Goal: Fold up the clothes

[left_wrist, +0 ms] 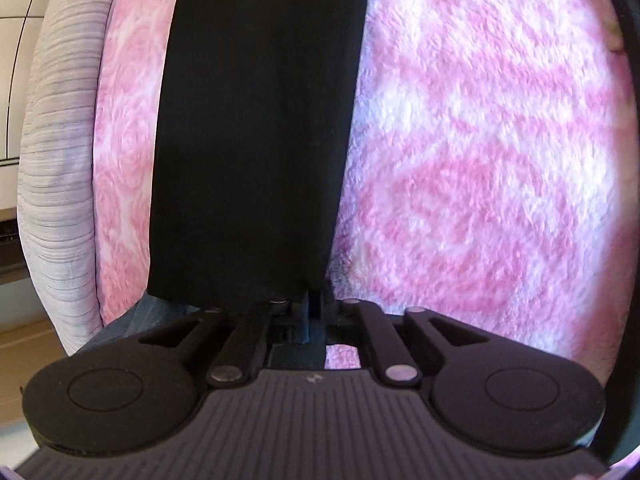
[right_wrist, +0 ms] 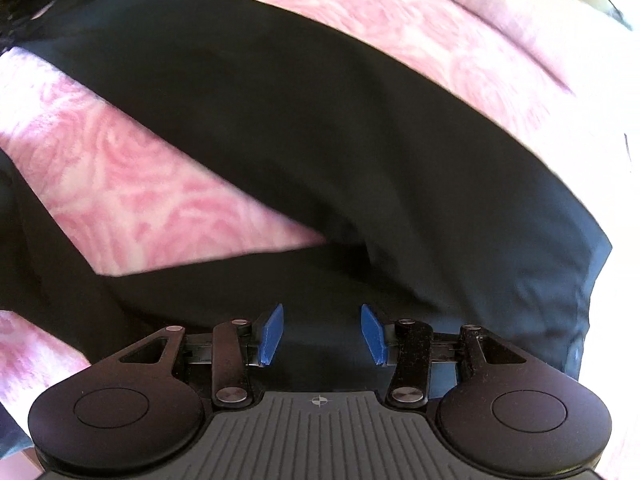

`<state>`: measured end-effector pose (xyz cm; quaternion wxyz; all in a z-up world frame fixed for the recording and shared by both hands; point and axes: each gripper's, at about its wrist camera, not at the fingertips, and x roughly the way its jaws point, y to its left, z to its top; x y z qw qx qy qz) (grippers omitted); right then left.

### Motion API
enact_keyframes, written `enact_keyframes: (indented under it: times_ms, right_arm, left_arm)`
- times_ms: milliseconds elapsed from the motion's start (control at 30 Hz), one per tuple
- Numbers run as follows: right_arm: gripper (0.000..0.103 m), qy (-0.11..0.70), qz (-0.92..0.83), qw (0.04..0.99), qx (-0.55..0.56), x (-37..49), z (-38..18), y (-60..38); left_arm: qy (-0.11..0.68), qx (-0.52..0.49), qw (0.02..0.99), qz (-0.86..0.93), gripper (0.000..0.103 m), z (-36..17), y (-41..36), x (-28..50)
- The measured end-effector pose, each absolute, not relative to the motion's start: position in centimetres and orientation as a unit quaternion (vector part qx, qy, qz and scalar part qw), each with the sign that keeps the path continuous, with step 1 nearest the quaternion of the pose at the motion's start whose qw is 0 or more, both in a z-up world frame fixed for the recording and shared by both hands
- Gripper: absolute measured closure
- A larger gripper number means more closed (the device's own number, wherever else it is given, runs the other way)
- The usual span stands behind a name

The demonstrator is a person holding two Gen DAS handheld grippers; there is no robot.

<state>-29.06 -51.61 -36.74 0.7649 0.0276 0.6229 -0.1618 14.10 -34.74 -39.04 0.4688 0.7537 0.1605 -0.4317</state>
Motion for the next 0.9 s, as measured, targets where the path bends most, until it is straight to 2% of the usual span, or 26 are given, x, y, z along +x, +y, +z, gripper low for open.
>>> enact_keyframes:
  times_ms: [100,233,333,467,533,600,700,800,900]
  right_arm:
    - [0.055,0.621,-0.191,0.758,0.059,-31.7,-36.1,-51.9]
    - [0.054,0.605,-0.266,0.743,0.109,-37.5,-35.1,-54.1]
    - [0.043,0.586,-0.33,0.724,0.153,-42.1,-34.4,-56.2]
    - [0.039,0.54,-0.407,0.692,0.251,-50.0,-34.3,-59.6]
    - [0.039,0.511,-0.433,0.68,0.297,-54.1,-34.9,-61.3]
    - [0.039,0.479,-0.452,0.669,0.344,-58.0,-35.7,-63.0]
    - [0.039,0.424,-0.456,0.656,0.426,-63.2,-37.6,-65.6]
    - [0.039,0.422,-0.429,0.675,0.427,-65.4,-37.6,-67.0]
    - [0.039,0.457,-0.362,0.718,0.38,-65.1,-36.7,-67.0]
  left_arm:
    - [0.201,0.731,0.494,-0.425,0.089,-37.3,-34.5,13.6]
    - [0.231,0.703,0.524,-0.422,0.086,-34.4,-34.9,12.1]
    - [0.235,0.673,0.548,-0.437,0.082,-32.0,-36.7,9.1]
    - [0.201,0.635,0.556,-0.498,0.072,-29.1,-40.5,1.7]
    - [0.178,0.618,0.548,-0.535,0.069,-28.1,-42.4,-3.8]
    - [0.157,0.604,0.534,-0.569,0.059,-27.3,-44.2,-9.8]
    - [0.156,0.599,0.51,-0.597,0.054,-27.0,-46.2,-18.2]
    - [0.175,0.604,0.5,-0.596,0.052,-27.7,-46.7,-23.2]
    - [0.194,0.614,0.495,-0.583,0.052,-28.7,-46.5,-27.2]
